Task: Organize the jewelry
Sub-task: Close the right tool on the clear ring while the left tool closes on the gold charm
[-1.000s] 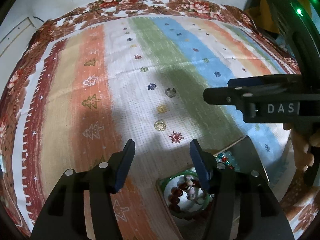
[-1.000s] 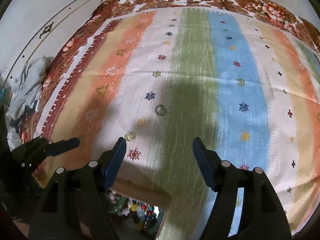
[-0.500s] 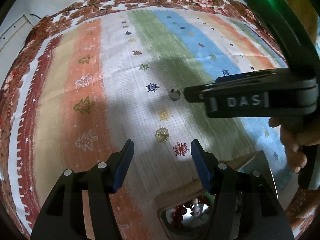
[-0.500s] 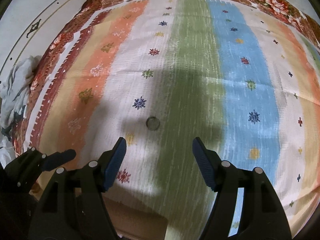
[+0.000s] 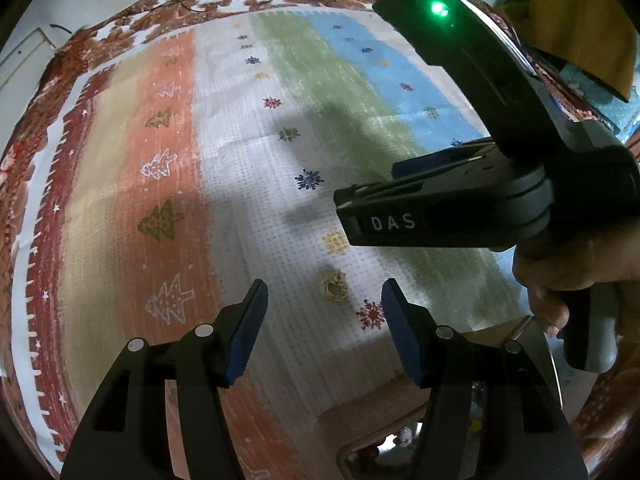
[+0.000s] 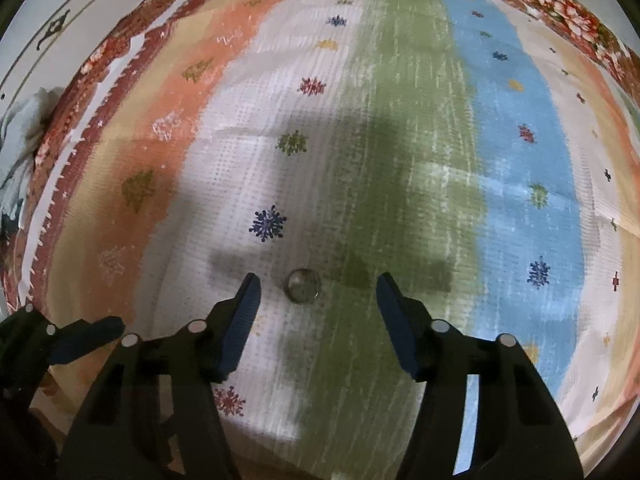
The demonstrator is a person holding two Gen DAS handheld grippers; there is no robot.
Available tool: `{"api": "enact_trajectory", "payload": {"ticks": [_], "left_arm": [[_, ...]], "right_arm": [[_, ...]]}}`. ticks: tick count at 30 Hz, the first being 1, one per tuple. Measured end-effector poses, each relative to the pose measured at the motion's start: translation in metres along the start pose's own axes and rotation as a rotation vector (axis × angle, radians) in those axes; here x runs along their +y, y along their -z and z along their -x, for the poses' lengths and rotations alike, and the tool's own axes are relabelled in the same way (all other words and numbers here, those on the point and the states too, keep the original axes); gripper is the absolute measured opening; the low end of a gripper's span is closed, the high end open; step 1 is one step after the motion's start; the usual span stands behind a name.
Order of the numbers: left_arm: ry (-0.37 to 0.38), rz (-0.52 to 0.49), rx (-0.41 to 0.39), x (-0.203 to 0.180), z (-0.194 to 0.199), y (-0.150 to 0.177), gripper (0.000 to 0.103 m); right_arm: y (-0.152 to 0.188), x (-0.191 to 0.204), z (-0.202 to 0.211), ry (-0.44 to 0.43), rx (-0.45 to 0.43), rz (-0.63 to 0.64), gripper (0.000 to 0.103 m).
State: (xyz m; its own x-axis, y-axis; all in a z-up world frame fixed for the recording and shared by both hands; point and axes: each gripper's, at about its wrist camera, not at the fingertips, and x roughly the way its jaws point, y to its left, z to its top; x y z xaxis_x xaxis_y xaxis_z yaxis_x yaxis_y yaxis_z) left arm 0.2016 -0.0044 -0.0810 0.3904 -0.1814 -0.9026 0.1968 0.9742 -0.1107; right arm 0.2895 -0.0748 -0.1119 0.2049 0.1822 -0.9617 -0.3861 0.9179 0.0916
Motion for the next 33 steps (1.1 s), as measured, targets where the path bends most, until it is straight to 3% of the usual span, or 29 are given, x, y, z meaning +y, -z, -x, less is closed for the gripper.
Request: {"api": "enact_trajectory", "payload": {"ticks": [8,11,14,23,33], "left_arm": [[0.002,-0.017,0.036,0.003,-0.014,-0.006,0.058],[0.001,-0.032,0.05,0.001,-0.018,-0.007,0.057],[0.008,-0.05,0.061,-0.001,-0.021,-0.008,0.057],[0.018,-0.077,0.128,-0.004,-0.039,-0.011,0.055],[-0.018,-0.107,0.177,-0.006,-0.055,-0.019,0.037]], "right_arm": [[-0.005,0.0,-0.009,0.012,0.025,0.021,0.046],[-0.006,0.0,-0.01,0.018,0.02,0.028,0.029],[-0.006,-0.003,-0.01,0.013,0.021,0.024,0.021],[-0.006,-0.017,-0.006,-0.051,0.026,-0.041,0.021],[-0.003,-0.036,0.0,-0.058,0.032,-0.092,0.021]]}}
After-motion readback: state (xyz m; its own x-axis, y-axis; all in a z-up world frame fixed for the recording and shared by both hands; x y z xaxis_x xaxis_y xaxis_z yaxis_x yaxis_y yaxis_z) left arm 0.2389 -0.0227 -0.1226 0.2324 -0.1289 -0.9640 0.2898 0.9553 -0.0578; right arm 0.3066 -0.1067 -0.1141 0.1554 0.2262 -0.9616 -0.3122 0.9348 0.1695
